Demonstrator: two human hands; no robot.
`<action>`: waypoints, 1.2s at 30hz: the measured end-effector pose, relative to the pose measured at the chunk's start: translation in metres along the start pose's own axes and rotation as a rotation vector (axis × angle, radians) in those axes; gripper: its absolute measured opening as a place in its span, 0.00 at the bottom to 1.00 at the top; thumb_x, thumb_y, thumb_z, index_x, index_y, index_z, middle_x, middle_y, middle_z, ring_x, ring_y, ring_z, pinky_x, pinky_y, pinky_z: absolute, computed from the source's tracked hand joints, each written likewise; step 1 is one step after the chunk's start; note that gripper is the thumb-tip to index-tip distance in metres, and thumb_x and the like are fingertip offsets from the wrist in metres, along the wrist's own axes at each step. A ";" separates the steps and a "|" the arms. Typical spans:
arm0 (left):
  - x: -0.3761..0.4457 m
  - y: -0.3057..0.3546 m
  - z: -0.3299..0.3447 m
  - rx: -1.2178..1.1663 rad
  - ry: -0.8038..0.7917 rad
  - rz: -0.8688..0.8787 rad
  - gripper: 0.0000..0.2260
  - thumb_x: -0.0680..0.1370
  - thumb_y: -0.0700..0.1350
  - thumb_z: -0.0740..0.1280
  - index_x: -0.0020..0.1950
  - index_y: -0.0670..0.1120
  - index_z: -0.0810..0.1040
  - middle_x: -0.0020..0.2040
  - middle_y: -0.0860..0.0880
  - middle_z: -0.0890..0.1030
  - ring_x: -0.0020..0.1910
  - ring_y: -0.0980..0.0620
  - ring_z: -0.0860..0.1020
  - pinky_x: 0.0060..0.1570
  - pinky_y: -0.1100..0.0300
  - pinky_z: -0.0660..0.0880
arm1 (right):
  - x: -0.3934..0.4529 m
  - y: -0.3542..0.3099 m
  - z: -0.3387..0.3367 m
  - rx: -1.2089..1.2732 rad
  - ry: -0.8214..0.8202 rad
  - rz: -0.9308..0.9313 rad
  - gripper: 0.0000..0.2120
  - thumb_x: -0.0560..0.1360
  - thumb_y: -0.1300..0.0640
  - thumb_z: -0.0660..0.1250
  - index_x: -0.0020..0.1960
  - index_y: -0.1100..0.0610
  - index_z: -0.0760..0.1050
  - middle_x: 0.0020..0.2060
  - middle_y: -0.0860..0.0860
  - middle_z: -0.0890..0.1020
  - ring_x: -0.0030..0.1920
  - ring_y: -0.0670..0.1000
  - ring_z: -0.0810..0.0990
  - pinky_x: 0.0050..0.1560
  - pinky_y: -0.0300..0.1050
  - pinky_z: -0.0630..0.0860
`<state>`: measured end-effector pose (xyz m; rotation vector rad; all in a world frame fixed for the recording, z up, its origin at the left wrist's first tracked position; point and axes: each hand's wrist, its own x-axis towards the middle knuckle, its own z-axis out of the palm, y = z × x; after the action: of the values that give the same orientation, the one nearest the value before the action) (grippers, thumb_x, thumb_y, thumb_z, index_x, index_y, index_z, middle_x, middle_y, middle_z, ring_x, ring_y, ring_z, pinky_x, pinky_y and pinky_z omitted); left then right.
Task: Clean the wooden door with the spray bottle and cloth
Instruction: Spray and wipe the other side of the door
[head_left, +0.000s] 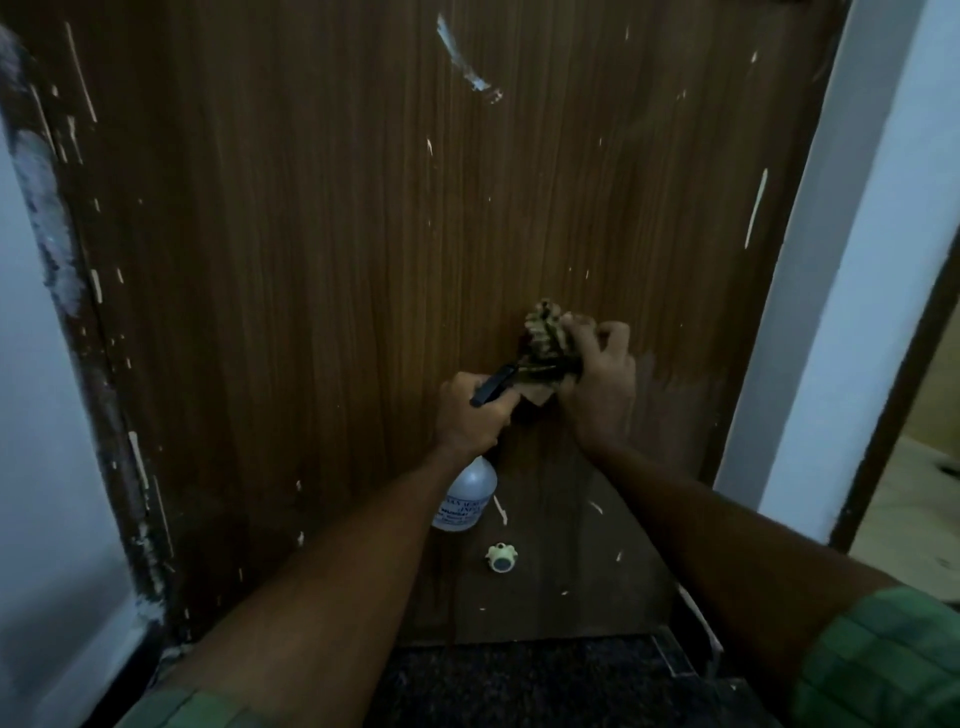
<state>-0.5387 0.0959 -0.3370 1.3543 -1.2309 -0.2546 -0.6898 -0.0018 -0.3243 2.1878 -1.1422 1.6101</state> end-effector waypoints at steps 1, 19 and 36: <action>-0.001 0.000 0.002 -0.009 0.001 -0.004 0.12 0.82 0.43 0.72 0.39 0.41 0.82 0.31 0.44 0.81 0.22 0.58 0.75 0.23 0.64 0.69 | -0.012 0.007 0.000 -0.059 -0.117 -0.093 0.30 0.74 0.56 0.74 0.73 0.47 0.68 0.66 0.55 0.67 0.57 0.58 0.74 0.53 0.54 0.78; -0.001 0.018 0.051 0.009 -0.052 0.011 0.13 0.80 0.41 0.71 0.37 0.37 0.81 0.32 0.37 0.81 0.22 0.54 0.74 0.24 0.60 0.69 | -0.033 0.084 -0.012 -0.070 -0.361 -0.366 0.25 0.75 0.52 0.71 0.70 0.47 0.67 0.64 0.55 0.67 0.55 0.60 0.75 0.52 0.54 0.75; 0.001 0.062 0.052 0.148 -0.104 0.074 0.13 0.80 0.42 0.71 0.37 0.38 0.82 0.32 0.41 0.83 0.22 0.53 0.76 0.25 0.59 0.72 | 0.029 0.093 -0.038 0.094 0.014 0.035 0.27 0.75 0.62 0.67 0.72 0.48 0.71 0.69 0.54 0.67 0.62 0.58 0.72 0.59 0.51 0.75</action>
<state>-0.6087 0.0831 -0.2982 1.4329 -1.4070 -0.1864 -0.7773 -0.0573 -0.3099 2.2212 -1.1289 1.7239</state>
